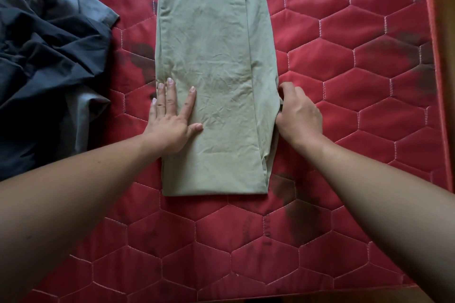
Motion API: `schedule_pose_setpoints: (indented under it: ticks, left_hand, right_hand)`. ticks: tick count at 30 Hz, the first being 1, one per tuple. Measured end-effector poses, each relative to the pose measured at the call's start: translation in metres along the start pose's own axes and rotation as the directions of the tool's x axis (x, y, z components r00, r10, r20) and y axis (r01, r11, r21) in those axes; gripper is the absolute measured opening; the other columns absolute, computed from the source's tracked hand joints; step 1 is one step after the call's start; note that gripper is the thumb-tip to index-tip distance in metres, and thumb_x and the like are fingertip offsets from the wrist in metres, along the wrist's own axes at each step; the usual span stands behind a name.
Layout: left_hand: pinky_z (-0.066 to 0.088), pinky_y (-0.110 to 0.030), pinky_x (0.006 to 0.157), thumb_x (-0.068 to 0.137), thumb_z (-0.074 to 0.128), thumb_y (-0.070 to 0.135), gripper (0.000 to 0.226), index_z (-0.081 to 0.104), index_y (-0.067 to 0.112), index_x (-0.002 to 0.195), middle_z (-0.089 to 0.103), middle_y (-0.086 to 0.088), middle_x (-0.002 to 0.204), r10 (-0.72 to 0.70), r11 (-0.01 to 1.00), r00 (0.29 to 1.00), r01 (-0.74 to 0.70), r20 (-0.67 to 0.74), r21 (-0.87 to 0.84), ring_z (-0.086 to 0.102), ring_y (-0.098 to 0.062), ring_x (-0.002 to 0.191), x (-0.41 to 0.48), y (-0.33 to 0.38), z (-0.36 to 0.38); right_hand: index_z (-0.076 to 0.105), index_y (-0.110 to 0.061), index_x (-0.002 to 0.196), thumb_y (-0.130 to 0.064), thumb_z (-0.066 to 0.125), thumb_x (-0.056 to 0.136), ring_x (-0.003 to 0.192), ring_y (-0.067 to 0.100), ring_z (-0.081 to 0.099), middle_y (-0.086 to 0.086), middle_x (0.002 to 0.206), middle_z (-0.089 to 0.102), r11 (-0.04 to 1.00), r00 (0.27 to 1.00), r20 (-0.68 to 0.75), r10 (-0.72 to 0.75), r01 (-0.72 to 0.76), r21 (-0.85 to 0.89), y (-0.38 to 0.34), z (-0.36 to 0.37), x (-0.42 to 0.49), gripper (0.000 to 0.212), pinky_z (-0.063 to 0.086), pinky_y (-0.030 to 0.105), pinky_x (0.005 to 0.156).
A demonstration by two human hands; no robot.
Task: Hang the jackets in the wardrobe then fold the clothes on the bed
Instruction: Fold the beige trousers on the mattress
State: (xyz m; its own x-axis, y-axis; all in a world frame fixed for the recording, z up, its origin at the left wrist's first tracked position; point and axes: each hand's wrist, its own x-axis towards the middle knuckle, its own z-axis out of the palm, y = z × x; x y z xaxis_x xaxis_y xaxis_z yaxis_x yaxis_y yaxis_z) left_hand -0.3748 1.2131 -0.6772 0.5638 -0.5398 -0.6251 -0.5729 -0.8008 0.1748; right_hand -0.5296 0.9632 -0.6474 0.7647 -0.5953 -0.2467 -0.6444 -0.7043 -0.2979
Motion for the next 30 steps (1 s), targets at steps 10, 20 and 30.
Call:
schedule_pose_setpoints:
  ticks: [10, 20, 30]
  left_hand:
    - [-0.018, -0.047, 0.118, 0.096, 0.036, 0.066, 0.087, -0.036, 0.049, 0.143, -0.051, -0.007, 0.149, -0.006, 1.0, 1.0, 0.006, 0.012, -0.004, -0.049, -0.021, 0.134, 0.001, 0.0, -0.002]
    - [-0.018, -0.048, 0.118, 0.096, 0.036, 0.066, 0.087, -0.037, 0.049, 0.142, -0.052, -0.008, 0.148, -0.01, 1.0, 1.0, 0.01, 0.008, -0.004, -0.051, -0.022, 0.131, 0.001, 0.001, -0.002]
    - [-0.017, -0.048, 0.118, 0.097, 0.037, 0.065, 0.088, -0.032, 0.046, 0.146, -0.049, -0.01, 0.151, -0.02, 1.0, 1.0, 0.02, 0.015, 0.003, -0.043, -0.03, 0.141, 0.001, 0.004, -0.003]
  right_hand:
    - [0.061, -0.012, 0.11, -0.024, 0.046, 0.099, 0.096, 0.039, 0.051, 0.015, 0.101, 0.06, 0.995, 0.996, -0.082, 0.027, -0.019, 0.094, 0.007, 0.009, -0.006, 0.023, 0.043, 0.05, 0.08]
    - [0.068, -0.003, 0.077, -0.037, 0.055, 0.093, 0.077, 0.034, 0.063, 0.014, 0.077, 0.071, 0.794, 0.944, 0.183, 0.275, -0.33, 0.511, -0.004, -0.021, 0.03, 0.039, 0.052, 0.05, 0.077]
    - [0.064, -0.011, 0.07, -0.015, 0.058, 0.092, 0.062, 0.019, 0.056, 0.003, 0.066, 0.062, 0.713, 0.92, 0.261, 0.292, -0.391, 0.581, -0.003, -0.015, 0.038, 0.023, 0.05, 0.038, 0.062]
